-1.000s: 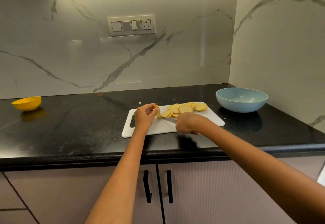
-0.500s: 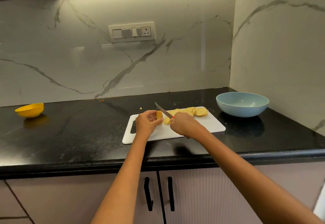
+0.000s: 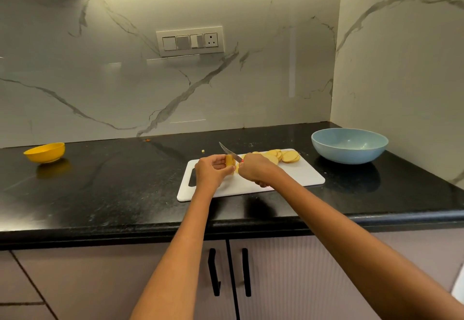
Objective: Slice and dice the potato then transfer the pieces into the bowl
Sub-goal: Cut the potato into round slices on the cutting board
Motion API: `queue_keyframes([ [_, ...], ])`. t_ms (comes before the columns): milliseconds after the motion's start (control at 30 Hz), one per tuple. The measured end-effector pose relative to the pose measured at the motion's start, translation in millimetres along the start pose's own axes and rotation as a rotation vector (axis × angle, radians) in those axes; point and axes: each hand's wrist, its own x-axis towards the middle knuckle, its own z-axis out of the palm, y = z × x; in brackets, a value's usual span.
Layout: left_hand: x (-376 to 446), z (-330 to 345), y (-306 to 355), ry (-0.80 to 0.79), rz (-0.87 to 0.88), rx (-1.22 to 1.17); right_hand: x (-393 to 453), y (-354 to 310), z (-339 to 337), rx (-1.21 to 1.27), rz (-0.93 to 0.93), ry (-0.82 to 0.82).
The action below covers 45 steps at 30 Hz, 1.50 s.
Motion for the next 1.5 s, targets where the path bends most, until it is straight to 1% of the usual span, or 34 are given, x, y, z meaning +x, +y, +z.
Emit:
queue_keyframes([
  [233, 0, 1, 2, -0.004, 0.013, 0.032, 1, 11, 5, -0.084, 0.004, -0.014],
  [467, -3, -1, 3, -0.009, 0.048, 0.056, 11, 8, 6, -0.026, -0.009, -0.035],
  [633, -2, 0, 3, 0.025, 0.136, 0.128, 18, 12, 10, -0.027, -0.021, -0.014],
  [867, -2, 1, 3, 0.089, 0.184, 0.146, 24, 10, 16, -0.026, -0.033, -0.008],
  [1233, 2, 0, 2, 0.057, 0.120, 0.072, 14, 17, 8, -0.120, -0.052, -0.016],
  [1500, -1, 0, 3, 0.082, 0.109, 0.048, 16, 5, 9, -0.146, -0.041, -0.035],
])
